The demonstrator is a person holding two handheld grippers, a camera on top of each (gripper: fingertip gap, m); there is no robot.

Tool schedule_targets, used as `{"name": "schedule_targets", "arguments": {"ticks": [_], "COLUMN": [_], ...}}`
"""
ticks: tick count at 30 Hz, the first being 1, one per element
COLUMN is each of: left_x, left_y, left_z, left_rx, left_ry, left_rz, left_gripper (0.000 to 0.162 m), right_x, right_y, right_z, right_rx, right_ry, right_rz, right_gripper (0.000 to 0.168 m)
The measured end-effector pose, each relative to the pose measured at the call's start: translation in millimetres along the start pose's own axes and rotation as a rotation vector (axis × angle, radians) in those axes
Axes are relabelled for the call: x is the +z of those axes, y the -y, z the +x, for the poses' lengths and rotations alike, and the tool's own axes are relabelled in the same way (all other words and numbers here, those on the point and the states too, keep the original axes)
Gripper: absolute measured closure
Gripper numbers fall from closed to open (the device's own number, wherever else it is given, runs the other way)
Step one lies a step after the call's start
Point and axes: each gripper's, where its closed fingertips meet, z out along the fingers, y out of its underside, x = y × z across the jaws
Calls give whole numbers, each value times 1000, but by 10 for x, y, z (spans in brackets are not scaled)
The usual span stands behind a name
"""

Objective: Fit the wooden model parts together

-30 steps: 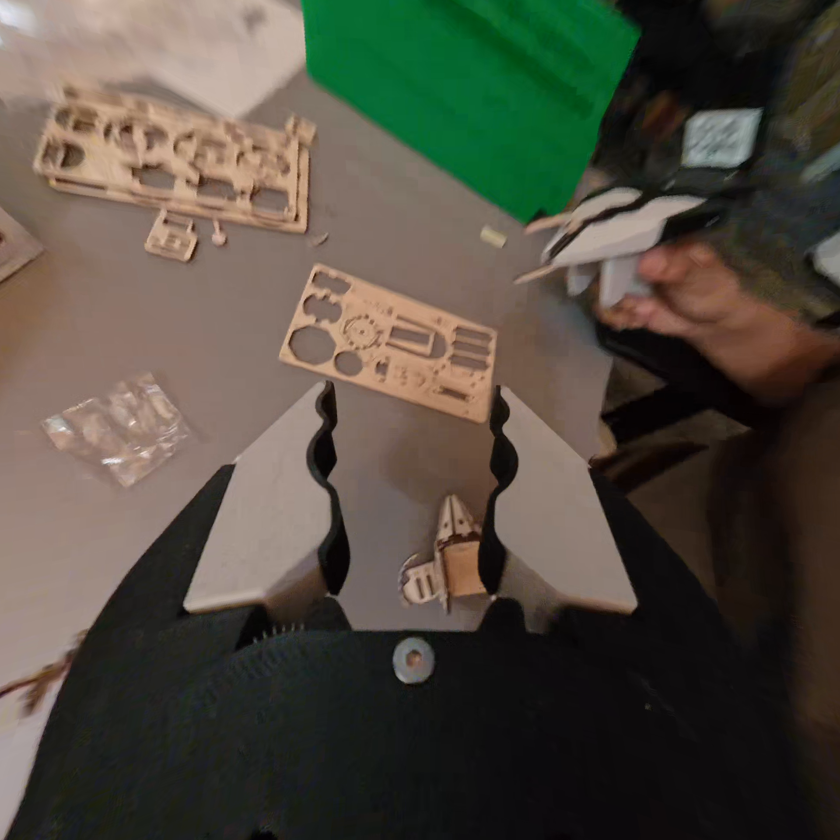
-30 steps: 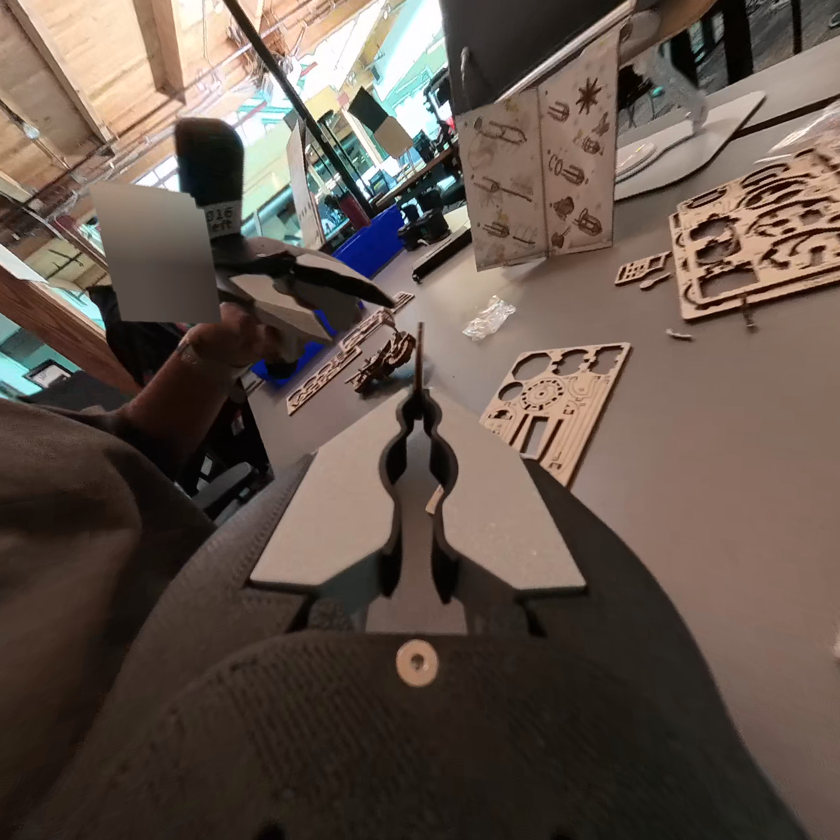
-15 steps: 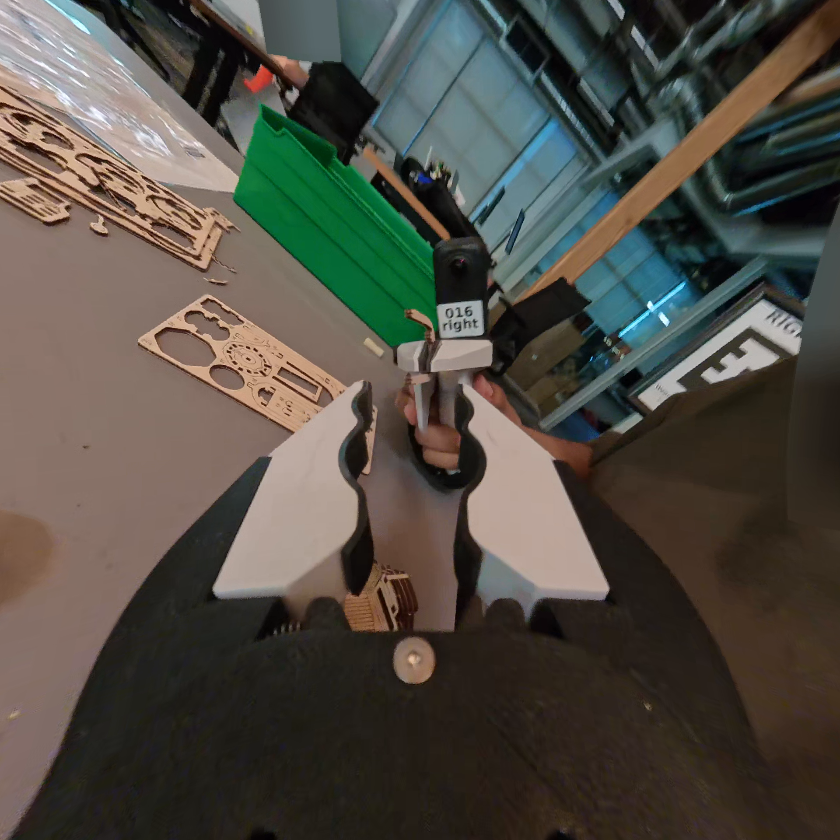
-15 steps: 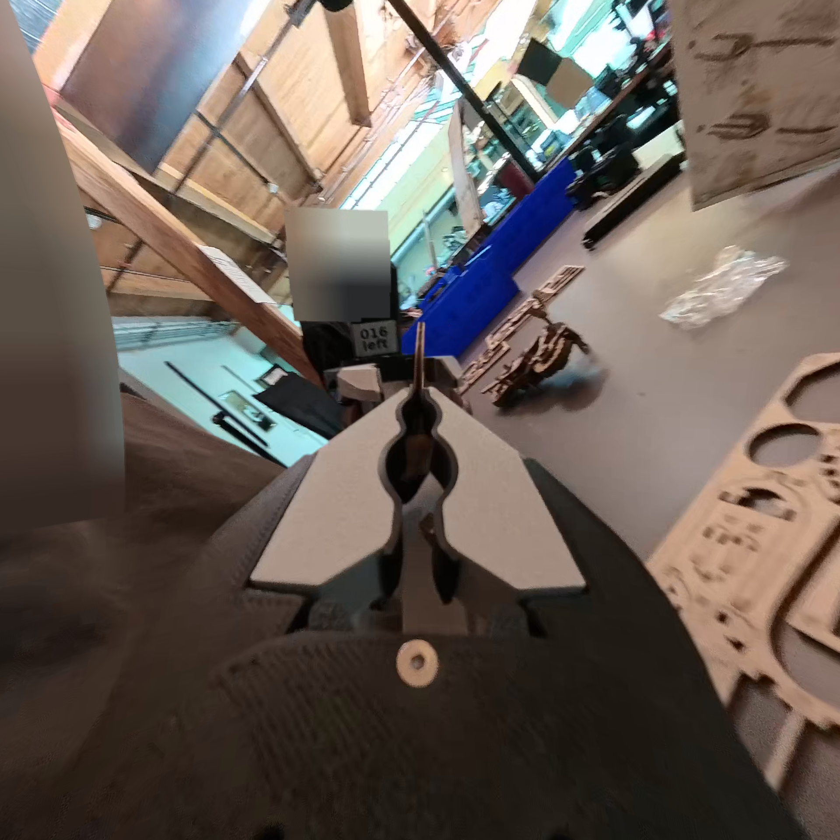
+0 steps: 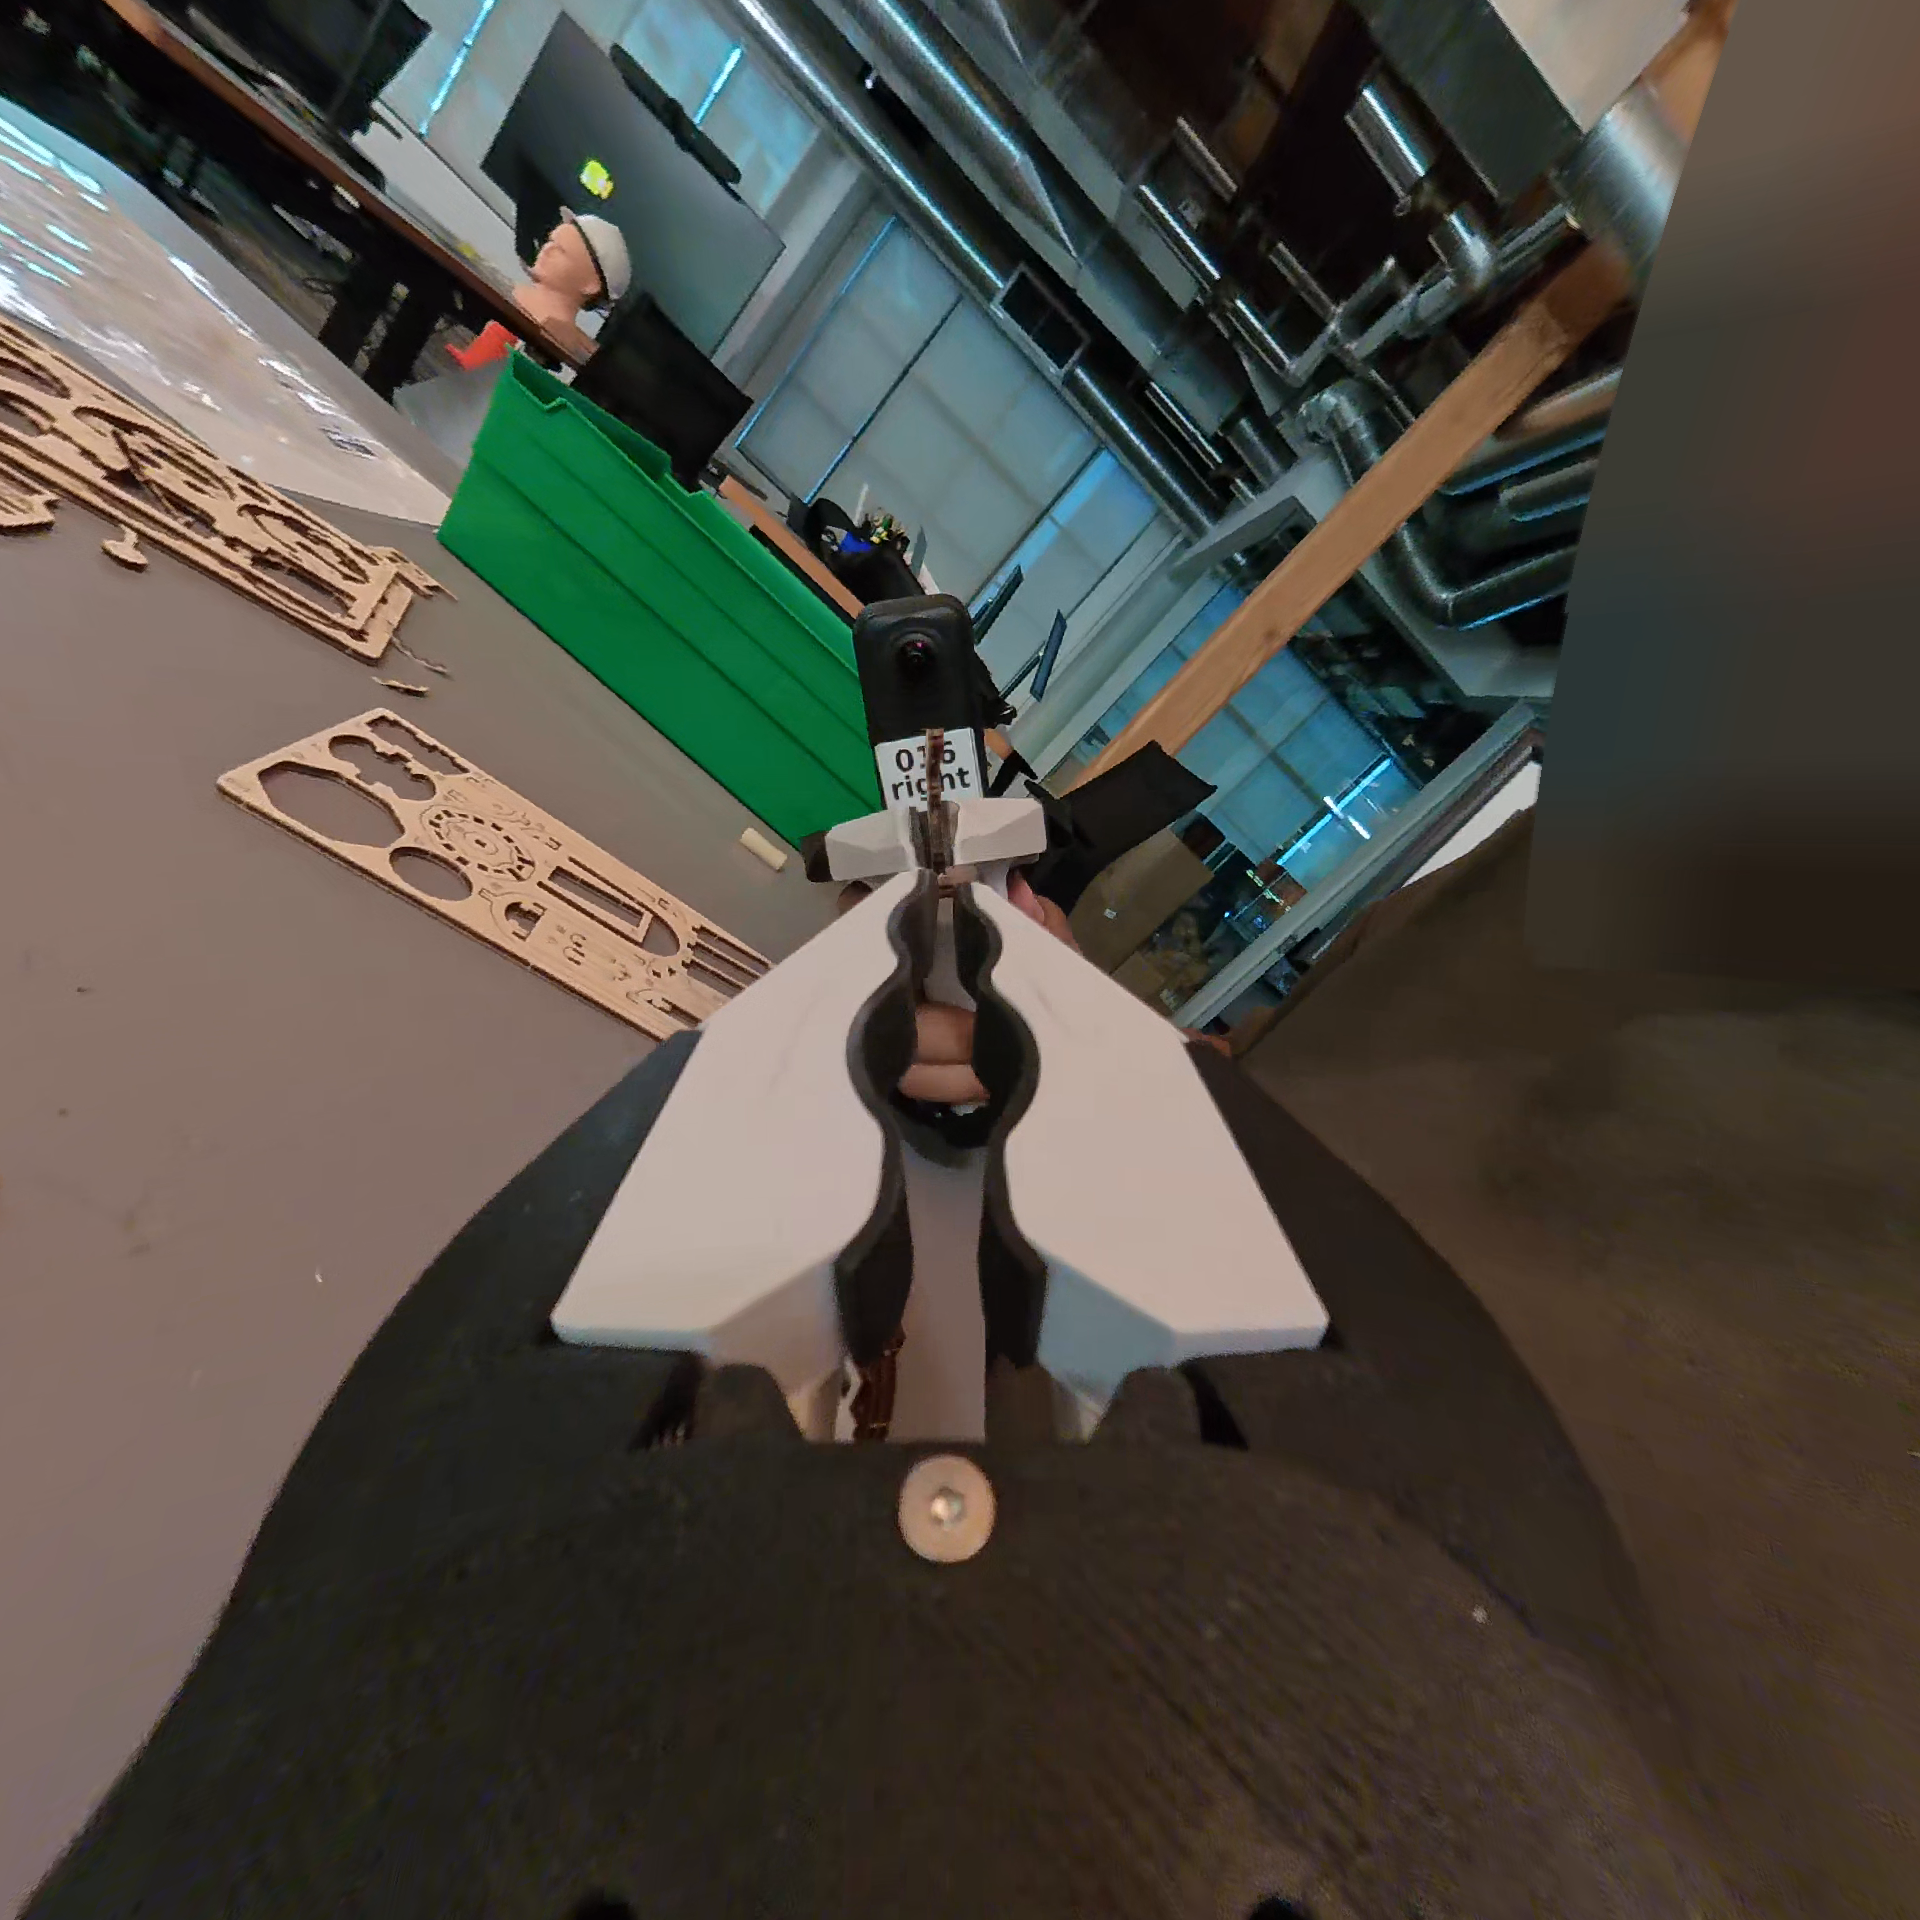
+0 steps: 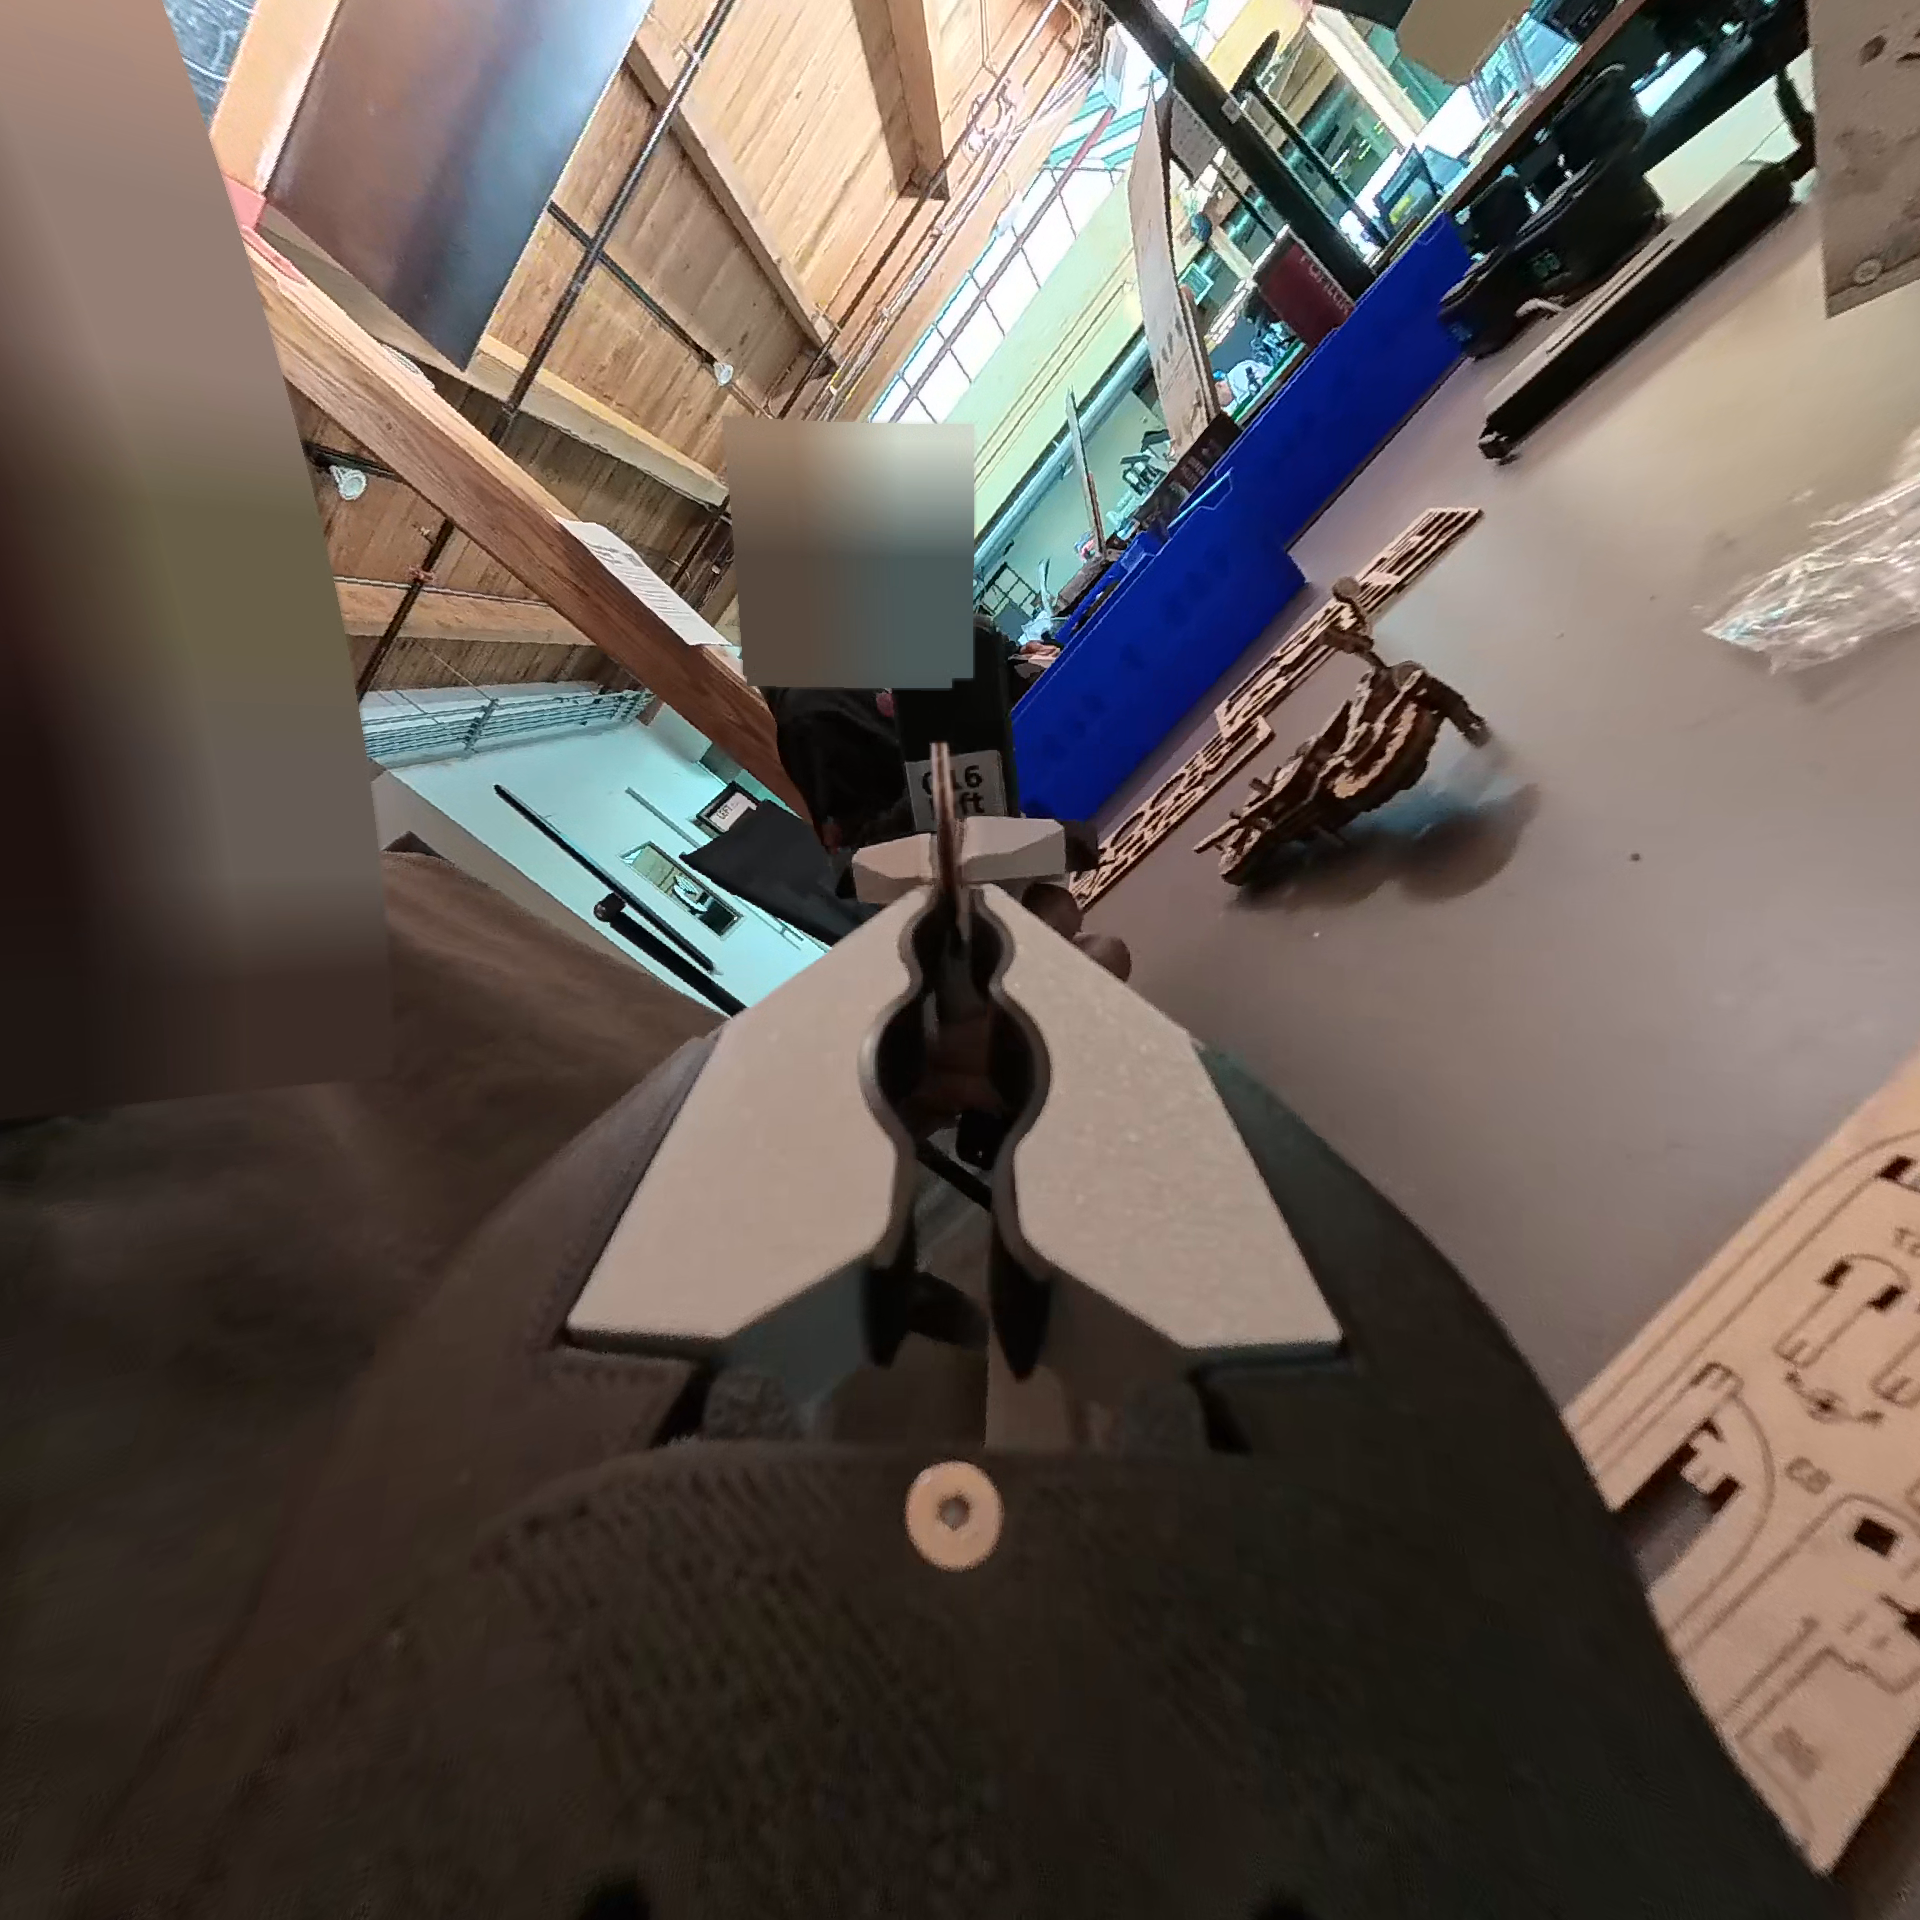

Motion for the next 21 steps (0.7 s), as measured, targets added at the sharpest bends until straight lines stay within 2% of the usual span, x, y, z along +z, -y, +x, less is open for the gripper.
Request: {"name": "schedule_targets", "arguments": {"ticks": [7, 12, 21], "left_x": [-58, -109, -183], "left_y": [112, 157, 221], "left_z": [20, -24, -104], "left_rx": [-44, -58, -115], "left_ry": [-34, -25, -12], "left_rz": [61, 83, 124], "left_gripper": [162, 162, 162], "right_x": [-71, -150, -159], "right_y": [99, 210, 193], "right_z": [25, 61, 80], "right_rx": [-36, -135, -586], "right_ry": [-30, -102, -329], "right_rz": [47, 89, 1], "right_gripper": [145, 139, 135]}}
